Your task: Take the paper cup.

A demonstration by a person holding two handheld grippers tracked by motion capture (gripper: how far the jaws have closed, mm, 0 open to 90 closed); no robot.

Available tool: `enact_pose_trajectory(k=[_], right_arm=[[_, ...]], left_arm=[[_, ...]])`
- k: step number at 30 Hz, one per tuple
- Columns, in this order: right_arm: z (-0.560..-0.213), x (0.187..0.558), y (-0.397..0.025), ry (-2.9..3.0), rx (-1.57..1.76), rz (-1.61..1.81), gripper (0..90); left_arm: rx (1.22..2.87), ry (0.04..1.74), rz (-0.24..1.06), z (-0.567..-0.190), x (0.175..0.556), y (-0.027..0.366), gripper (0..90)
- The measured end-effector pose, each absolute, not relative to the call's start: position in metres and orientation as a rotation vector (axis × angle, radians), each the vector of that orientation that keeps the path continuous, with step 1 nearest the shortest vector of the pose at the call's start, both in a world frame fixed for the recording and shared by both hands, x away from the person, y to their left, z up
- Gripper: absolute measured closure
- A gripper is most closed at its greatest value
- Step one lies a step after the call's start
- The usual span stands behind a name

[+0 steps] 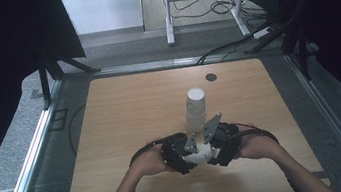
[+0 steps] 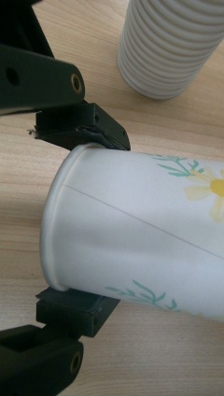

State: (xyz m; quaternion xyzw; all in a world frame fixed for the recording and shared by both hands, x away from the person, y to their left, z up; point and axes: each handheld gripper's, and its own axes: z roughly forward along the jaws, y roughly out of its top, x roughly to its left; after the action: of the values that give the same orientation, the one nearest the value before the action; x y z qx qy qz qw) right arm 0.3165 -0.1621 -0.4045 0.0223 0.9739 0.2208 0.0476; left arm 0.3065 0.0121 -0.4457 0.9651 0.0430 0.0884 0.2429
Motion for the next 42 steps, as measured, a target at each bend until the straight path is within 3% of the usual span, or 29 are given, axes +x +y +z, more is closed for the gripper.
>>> enact_pose_trajectory(k=[16, 25, 32, 42], right_arm=[[-0.415, 0.315, -0.153, 3.004, 0.047, 0.593, 25.1], [-0.416, 0.316, -0.155, 3.019, 0.055, 0.617, 35.0], [-0.415, 0.317, -0.156, 3.013, 0.076, 0.63, 36.7], [-0.411, 0.317, -0.165, 3.012, 0.127, 0.725, 36.8]], left_arm=[[2.71, 0.063, 0.274, -0.446, 0.303, 0.001, 33.0], [2.708, 0.068, 0.277, -0.446, 0.303, 0.0, 32.9], [2.7, 0.084, 0.272, -0.446, 0.303, 0.001, 32.7], [2.642, 0.094, 0.268, -0.44, 0.306, 0.008, 22.1]])
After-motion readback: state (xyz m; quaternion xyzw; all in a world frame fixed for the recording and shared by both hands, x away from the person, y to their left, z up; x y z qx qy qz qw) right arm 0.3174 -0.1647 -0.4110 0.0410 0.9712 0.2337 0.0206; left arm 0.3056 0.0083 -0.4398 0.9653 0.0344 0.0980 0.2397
